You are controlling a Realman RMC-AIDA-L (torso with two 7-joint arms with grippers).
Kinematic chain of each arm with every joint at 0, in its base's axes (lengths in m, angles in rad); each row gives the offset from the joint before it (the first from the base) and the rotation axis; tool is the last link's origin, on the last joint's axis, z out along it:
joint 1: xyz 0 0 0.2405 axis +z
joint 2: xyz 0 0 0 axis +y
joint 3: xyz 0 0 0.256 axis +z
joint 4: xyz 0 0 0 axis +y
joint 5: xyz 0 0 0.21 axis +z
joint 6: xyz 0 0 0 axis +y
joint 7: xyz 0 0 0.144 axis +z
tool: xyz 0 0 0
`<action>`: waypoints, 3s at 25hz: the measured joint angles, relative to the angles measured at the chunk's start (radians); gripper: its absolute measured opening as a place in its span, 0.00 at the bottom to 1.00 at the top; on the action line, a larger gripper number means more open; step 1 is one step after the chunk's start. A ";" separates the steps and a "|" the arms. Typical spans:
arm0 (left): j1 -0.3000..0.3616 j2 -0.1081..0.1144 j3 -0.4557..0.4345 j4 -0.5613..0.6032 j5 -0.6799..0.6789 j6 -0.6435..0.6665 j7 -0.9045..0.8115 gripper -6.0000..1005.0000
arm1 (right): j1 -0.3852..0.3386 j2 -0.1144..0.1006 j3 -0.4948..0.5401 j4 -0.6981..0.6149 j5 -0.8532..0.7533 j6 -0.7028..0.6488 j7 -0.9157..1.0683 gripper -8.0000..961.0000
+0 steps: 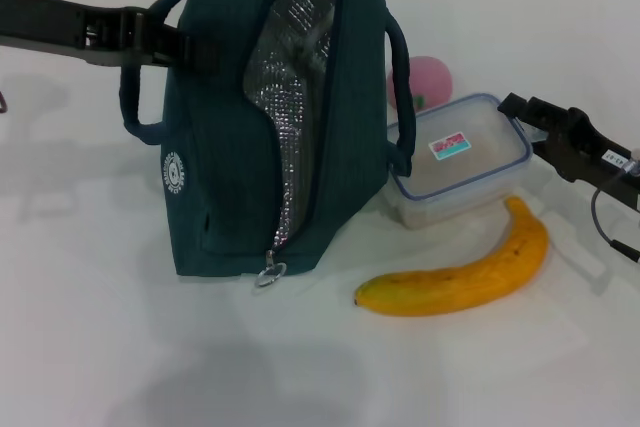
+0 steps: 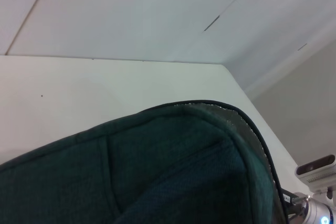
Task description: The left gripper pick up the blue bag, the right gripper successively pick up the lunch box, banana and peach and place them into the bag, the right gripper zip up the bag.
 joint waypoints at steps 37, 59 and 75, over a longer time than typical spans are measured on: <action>-0.043 0.018 -0.010 -0.086 -0.001 -0.002 -0.003 0.04 | -0.105 -0.011 0.009 -0.110 0.345 -0.514 0.026 0.10; -0.070 0.004 -0.003 -0.125 -0.012 0.000 -0.007 0.04 | 0.008 -0.003 0.010 -0.160 0.363 -0.515 0.053 0.10; -0.087 0.006 -0.008 -0.155 -0.050 -0.002 0.005 0.04 | 0.114 0.000 -0.208 -0.162 0.368 -0.300 0.034 0.10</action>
